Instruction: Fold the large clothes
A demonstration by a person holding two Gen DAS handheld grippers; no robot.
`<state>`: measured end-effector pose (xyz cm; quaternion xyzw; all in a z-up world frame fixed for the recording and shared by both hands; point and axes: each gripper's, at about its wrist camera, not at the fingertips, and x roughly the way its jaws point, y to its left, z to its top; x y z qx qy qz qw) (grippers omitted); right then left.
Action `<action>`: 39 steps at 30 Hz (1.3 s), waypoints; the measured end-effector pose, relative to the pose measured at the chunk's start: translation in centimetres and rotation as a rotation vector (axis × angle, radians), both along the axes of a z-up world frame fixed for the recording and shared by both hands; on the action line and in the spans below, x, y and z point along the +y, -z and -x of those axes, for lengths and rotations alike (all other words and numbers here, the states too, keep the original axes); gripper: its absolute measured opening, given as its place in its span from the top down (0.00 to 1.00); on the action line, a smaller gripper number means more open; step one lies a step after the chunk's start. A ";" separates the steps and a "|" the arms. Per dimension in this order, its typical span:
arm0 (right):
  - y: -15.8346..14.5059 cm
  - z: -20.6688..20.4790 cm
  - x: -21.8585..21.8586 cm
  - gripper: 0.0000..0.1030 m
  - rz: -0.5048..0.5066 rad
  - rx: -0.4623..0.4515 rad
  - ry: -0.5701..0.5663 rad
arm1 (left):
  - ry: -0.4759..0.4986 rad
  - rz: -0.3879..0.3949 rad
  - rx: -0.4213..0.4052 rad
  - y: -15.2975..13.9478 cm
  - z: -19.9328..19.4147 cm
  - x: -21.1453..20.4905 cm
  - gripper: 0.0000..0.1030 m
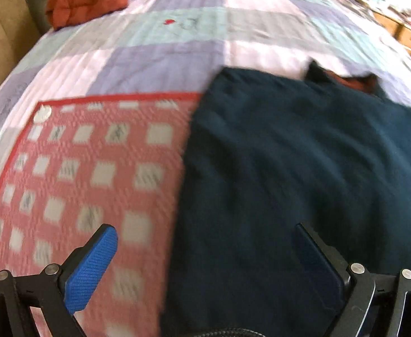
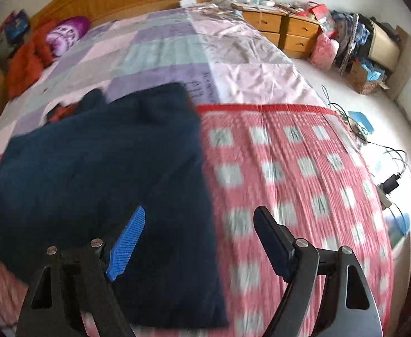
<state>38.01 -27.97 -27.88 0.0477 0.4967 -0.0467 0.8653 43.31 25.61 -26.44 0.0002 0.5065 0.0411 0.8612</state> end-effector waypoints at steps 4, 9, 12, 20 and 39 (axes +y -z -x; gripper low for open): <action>-3.2 6.4 5.0 0.19 -0.025 0.021 -0.047 | -0.008 0.038 0.045 -4.0 5.2 -4.1 0.01; -8.3 13.5 11.6 0.19 -0.124 0.044 -0.123 | 0.021 0.012 0.058 -10.4 10.4 -8.7 0.01; -11.4 16.7 14.4 0.19 -0.138 0.037 -0.157 | 0.022 -0.026 0.020 -14.5 13.7 -10.6 0.01; -18.4 23.5 18.0 0.19 -0.119 0.028 -0.200 | 0.052 0.026 0.001 -20.4 21.0 -14.3 0.01; -25.2 32.1 16.3 0.19 -0.137 0.035 -0.151 | 0.071 0.002 -0.056 -26.5 29.3 -20.0 0.01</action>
